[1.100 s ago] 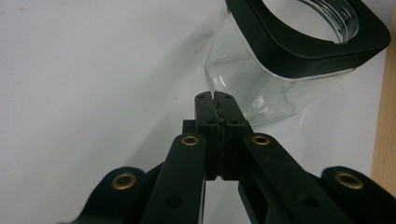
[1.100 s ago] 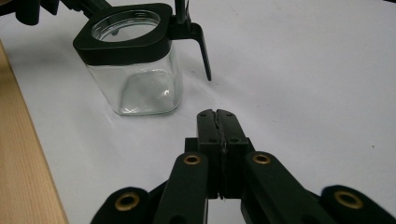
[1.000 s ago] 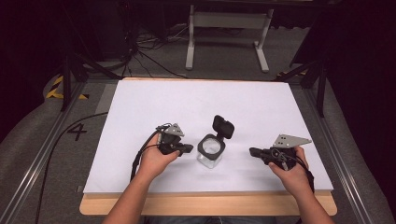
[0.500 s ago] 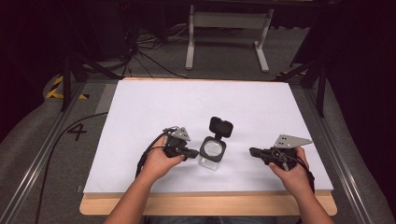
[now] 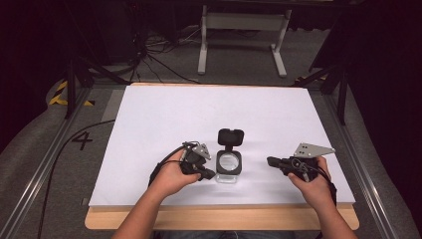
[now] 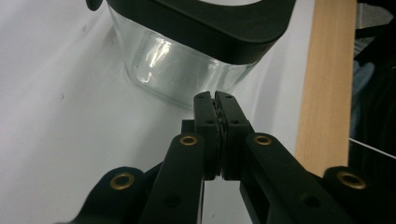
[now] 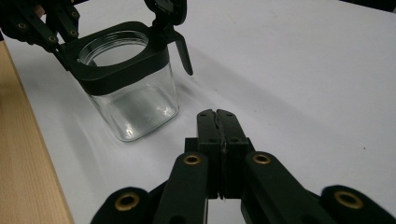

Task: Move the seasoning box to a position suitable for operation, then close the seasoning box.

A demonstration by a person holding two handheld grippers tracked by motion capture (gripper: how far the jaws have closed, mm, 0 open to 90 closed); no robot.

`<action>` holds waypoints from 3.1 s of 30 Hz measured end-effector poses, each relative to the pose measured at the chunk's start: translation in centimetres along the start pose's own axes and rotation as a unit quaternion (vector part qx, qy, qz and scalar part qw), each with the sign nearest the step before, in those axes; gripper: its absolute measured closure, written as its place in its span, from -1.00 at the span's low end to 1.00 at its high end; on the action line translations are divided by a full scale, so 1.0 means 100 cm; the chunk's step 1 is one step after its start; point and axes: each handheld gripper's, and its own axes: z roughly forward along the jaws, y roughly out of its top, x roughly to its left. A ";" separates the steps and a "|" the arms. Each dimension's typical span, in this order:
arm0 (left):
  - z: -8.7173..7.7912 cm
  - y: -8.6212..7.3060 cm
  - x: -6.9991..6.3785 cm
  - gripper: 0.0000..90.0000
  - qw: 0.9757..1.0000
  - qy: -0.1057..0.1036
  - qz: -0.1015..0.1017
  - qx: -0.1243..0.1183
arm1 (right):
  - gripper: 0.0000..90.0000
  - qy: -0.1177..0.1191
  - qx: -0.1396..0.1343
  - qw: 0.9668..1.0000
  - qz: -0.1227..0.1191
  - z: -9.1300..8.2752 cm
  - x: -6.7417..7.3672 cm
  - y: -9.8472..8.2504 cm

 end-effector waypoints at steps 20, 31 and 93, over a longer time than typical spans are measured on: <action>0.004 0.007 -0.025 0.86 0.998 -0.045 0.025 -0.023 | 1.00 0.059 -0.015 0.998 -0.020 0.022 -0.003 0.082; 0.006 0.004 -0.020 0.99 0.997 -0.060 0.004 -0.056 | 1.00 0.069 -0.019 0.997 -0.023 0.038 -0.002 0.144; 0.005 0.005 -0.022 0.98 0.997 -0.030 0.000 -0.067 | 1.00 0.119 0.105 0.986 -0.053 0.072 0.060 0.083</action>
